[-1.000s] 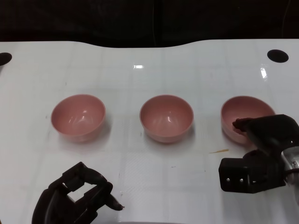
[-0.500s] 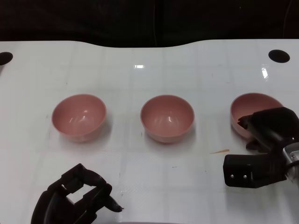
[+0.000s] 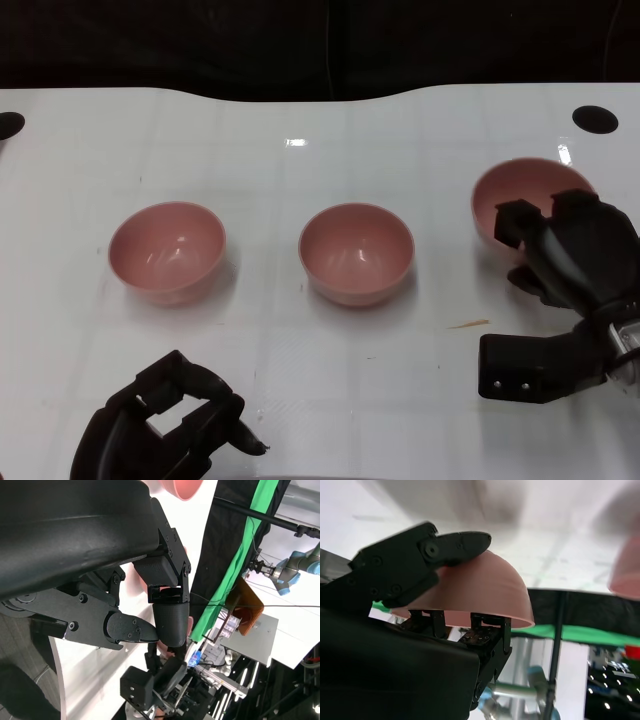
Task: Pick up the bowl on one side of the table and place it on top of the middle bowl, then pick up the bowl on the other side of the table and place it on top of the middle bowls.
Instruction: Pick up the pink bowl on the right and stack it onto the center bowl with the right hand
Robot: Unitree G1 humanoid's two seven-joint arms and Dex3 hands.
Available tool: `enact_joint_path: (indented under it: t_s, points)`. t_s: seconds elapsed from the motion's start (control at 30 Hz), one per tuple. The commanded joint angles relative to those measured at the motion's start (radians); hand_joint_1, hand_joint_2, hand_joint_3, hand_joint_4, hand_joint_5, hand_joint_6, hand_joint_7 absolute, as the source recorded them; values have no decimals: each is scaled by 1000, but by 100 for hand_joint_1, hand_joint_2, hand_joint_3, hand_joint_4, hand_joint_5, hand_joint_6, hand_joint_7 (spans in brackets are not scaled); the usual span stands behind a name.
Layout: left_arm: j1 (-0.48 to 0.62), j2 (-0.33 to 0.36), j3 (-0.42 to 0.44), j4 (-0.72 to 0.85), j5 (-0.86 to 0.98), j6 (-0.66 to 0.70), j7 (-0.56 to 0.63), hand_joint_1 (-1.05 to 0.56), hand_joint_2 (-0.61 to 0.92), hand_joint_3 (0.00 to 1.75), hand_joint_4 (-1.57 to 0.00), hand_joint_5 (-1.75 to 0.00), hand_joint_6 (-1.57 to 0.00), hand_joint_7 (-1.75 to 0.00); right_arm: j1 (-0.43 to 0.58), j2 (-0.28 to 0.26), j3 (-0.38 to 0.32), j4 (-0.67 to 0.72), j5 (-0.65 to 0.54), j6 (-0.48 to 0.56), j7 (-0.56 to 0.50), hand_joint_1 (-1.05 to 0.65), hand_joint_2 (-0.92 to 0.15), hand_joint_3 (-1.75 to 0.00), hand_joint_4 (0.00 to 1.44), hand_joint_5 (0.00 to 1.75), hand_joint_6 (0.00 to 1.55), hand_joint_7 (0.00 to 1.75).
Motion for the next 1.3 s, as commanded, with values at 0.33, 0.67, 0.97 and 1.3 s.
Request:
enact_joint_path:
  t_s: [0.33,0.67,0.97,1.3]
  points:
    - [-3,13,7,-1,0,-8,0,-33,92,13,-91,-125,-92,-103,72,-59,-36,-291,42,-73,38,-20,-43,-114,94,175,73,175]
    - [-4,15,9,3,-5,-9,-7,-34,92,11,-91,-124,-92,-102,100,-34,-57,-519,45,-104,167,-22,-43,-118,94,175,72,175]
    - [-10,17,10,7,-4,-4,-2,-34,92,12,-91,-124,-92,-102,72,-4,-52,-502,46,-167,174,-23,-46,-121,96,175,75,175]
    - [-12,17,11,11,-3,-4,-2,-35,92,11,-93,-122,-93,-101,5,52,-35,-423,51,-223,253,-21,-46,-114,94,175,74,175]
